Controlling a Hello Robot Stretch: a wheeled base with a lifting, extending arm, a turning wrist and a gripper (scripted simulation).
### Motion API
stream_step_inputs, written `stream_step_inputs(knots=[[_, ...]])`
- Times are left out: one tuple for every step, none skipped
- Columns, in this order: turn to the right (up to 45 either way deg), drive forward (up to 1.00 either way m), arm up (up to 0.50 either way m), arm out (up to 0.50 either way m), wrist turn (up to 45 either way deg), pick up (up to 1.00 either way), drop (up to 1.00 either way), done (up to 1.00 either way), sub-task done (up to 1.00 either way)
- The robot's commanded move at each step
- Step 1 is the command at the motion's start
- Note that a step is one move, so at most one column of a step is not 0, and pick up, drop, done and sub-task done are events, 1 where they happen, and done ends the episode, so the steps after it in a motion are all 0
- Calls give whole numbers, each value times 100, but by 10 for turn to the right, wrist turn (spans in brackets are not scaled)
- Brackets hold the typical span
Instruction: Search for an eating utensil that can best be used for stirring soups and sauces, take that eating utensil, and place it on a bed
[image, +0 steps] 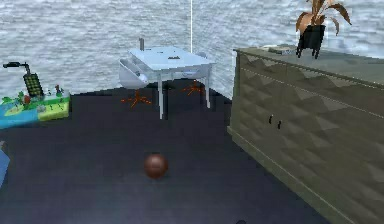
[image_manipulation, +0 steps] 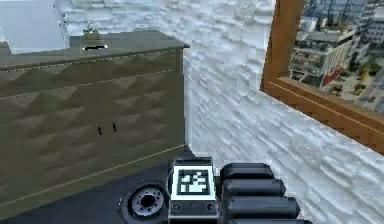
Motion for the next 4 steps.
stream_step_inputs(knots=[[-240,0,0,0,0,0,0,0,0],[0,50,0,0,0,0,0,0,0],[-180,0,0,0,0,0,0,0,0],[0,100,0,0,0,0,0,0,0]])
